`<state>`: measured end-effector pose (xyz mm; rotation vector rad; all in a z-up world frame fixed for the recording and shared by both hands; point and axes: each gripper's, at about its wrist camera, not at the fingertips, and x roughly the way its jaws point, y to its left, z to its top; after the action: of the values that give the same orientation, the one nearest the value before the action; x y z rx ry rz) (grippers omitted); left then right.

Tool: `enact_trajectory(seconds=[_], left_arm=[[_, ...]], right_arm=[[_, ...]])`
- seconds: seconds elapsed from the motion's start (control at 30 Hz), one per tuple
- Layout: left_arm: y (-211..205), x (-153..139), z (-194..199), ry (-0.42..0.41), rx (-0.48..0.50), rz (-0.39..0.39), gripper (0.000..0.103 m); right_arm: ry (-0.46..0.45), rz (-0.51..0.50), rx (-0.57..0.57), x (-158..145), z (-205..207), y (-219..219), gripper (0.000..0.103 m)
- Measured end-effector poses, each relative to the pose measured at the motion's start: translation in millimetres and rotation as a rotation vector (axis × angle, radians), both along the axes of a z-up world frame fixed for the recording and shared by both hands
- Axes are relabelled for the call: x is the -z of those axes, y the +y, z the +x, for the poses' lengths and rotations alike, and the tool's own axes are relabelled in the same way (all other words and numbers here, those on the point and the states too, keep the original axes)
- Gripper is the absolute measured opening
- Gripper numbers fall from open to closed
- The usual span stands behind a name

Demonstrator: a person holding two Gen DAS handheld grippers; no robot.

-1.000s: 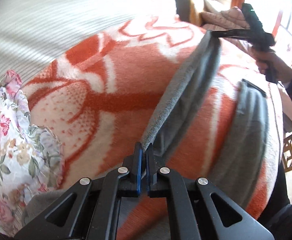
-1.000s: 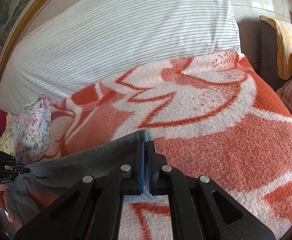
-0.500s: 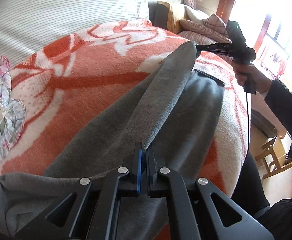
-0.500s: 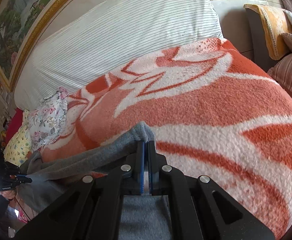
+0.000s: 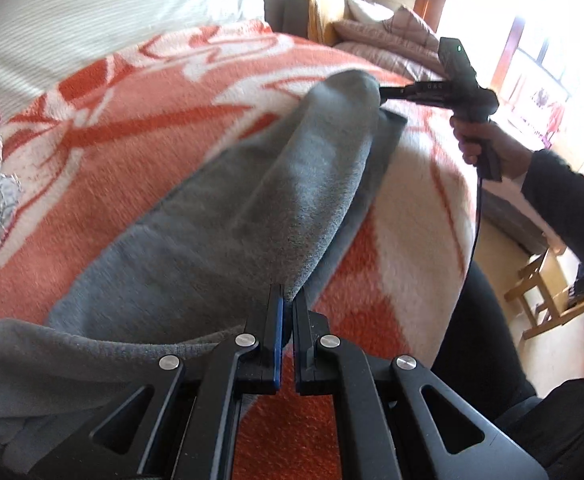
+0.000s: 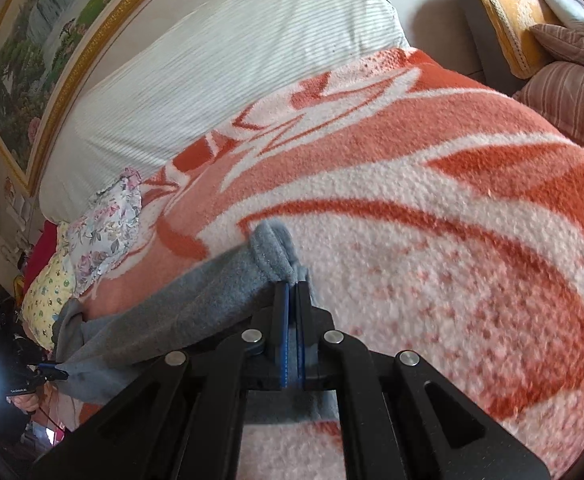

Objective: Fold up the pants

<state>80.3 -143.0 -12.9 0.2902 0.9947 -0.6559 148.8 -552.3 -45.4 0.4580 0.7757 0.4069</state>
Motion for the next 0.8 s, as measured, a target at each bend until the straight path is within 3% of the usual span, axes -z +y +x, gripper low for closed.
enact_trajectory(seconds=[0.2, 0.27, 0.37, 0.43, 0.53, 0.8], left_arm=[[0.9, 36.4, 2.7, 0.052, -0.032, 0.006, 0.006], [5.6, 40.0, 7.8, 0.077, -0.059, -0.024, 0.008], [12.6, 35.0, 6.8, 0.086, -0.08, -0.061, 0.011], [17.7, 28.9, 4.1, 0.082, -0.097, -0.077, 0.023], [32.6, 19.0, -2.7, 0.058, -0.133, -0.096, 0.033], [97.5, 0.7, -17.0, 0.023, -0.288, -0.129, 0.033]], right_arm=[[0.061, -0.002, 0.047, 19.0, -11.8, -2.4, 0.008], [0.086, -0.007, 0.078, 17.3, -13.7, -5.3, 0.028], [0.07, -0.04, 0.114, 4.8, -23.7, -4.0, 0.048], [0.041, -0.054, 0.127, -5.7, -31.9, -0.3, 0.05], [0.006, -0.061, 0.138, -21.7, -43.1, 11.0, 0.052], [-0.022, -0.028, 0.003, -35.2, -49.3, 89.8, 0.054]])
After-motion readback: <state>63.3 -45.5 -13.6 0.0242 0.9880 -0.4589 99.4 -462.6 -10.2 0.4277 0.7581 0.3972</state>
